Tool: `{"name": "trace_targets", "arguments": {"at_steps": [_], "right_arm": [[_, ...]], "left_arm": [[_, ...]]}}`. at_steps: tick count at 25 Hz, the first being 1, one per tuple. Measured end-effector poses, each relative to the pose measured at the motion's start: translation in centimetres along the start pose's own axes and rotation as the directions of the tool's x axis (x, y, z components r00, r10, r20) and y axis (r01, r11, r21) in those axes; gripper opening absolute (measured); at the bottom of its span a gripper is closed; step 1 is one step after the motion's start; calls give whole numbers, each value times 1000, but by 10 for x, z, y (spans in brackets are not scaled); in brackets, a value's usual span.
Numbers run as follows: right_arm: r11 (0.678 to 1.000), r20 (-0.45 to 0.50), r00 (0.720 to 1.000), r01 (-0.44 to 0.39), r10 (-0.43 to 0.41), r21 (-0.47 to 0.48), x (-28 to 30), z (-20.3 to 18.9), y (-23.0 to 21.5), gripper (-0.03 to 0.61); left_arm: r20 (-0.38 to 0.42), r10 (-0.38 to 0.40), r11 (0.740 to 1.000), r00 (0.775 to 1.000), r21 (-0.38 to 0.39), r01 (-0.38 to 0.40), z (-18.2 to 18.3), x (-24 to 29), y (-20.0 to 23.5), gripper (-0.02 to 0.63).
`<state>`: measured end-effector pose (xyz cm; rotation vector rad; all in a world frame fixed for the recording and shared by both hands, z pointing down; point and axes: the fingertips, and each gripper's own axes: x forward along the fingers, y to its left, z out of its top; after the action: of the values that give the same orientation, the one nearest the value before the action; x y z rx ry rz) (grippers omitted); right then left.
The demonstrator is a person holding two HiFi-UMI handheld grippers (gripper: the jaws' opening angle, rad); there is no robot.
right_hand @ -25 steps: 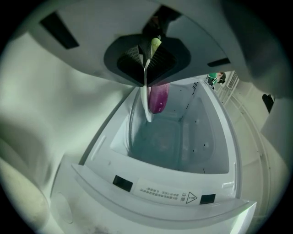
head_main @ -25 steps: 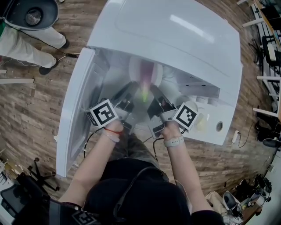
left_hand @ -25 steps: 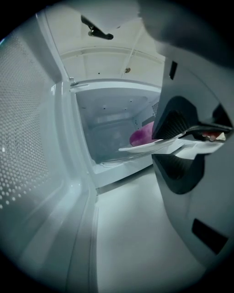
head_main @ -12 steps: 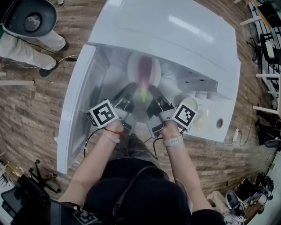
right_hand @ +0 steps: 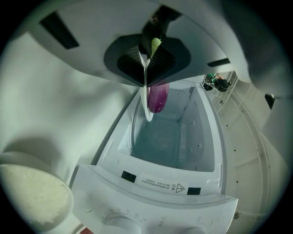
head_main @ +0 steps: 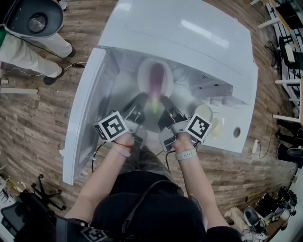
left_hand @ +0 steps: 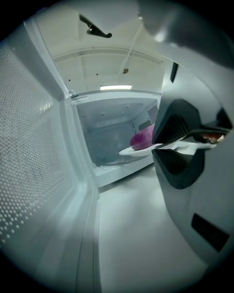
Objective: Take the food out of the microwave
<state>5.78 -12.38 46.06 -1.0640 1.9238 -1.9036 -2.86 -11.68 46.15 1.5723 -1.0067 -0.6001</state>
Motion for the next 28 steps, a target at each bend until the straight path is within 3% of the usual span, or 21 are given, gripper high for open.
{"name": "trace_targets", "arguments": {"at_steps": [28], "right_arm": [[1000,66,998,21,-23,23,-61,-20,-21,35]], "left_arm": [[-86,-3,999,996,32,6,-58,-23,-10,46]]}}
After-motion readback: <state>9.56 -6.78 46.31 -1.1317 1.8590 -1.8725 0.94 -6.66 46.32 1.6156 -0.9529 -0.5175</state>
